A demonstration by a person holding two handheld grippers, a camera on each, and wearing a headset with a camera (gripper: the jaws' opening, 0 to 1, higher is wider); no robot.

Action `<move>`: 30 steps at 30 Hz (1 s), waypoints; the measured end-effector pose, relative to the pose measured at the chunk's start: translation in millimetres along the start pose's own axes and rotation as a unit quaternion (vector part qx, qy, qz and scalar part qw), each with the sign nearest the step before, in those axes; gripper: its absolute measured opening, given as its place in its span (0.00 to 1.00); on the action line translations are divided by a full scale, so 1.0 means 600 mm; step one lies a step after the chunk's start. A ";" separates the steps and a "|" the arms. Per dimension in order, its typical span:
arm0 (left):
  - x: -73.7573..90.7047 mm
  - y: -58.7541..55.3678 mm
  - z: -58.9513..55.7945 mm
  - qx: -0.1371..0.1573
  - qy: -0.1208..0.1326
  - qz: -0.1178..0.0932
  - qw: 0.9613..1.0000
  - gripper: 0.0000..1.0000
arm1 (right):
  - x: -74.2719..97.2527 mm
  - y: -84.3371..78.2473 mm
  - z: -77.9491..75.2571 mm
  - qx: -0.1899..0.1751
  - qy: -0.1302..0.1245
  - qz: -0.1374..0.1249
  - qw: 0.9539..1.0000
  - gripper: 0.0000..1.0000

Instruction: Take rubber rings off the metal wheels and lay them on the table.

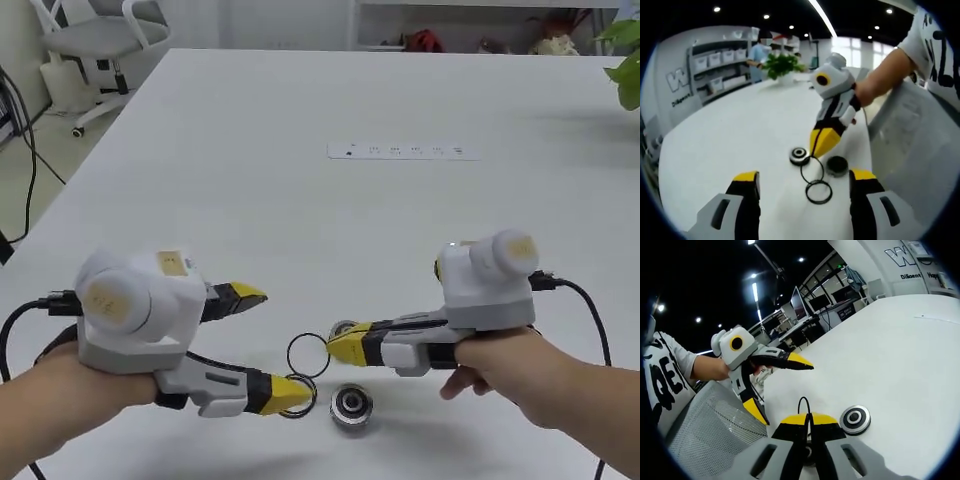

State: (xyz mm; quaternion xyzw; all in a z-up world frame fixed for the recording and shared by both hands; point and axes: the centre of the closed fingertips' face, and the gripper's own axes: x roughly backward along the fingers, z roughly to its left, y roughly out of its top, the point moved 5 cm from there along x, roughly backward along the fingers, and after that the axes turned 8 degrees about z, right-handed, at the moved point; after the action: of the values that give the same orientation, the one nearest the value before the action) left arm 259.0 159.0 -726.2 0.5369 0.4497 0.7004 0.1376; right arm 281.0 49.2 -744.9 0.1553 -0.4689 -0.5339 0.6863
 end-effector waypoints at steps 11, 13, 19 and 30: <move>0.009 -0.026 -0.001 0.000 0.003 0.014 1.000 0.75 | -0.020 -0.015 0.009 -0.001 0.016 0.036 0.999 0.00; 0.009 -0.029 -0.002 -0.001 0.004 0.016 1.000 0.75 | -0.023 -0.017 0.008 -0.002 0.017 0.041 0.999 0.00; 0.009 -0.034 -0.003 -0.003 0.004 0.019 1.000 0.76 | -0.031 -0.024 0.009 -0.007 0.022 0.059 0.998 0.00; 0.009 -0.040 -0.002 -0.003 0.006 0.025 1.000 0.75 | -0.038 -0.031 0.009 -0.009 0.021 0.074 0.997 0.00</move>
State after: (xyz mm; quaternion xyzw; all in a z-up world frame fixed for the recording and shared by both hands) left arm 248.8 175.7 -741.5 0.5435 0.4350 0.7081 0.1186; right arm 266.3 63.6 -766.2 0.1255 -0.4599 -0.4822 0.7350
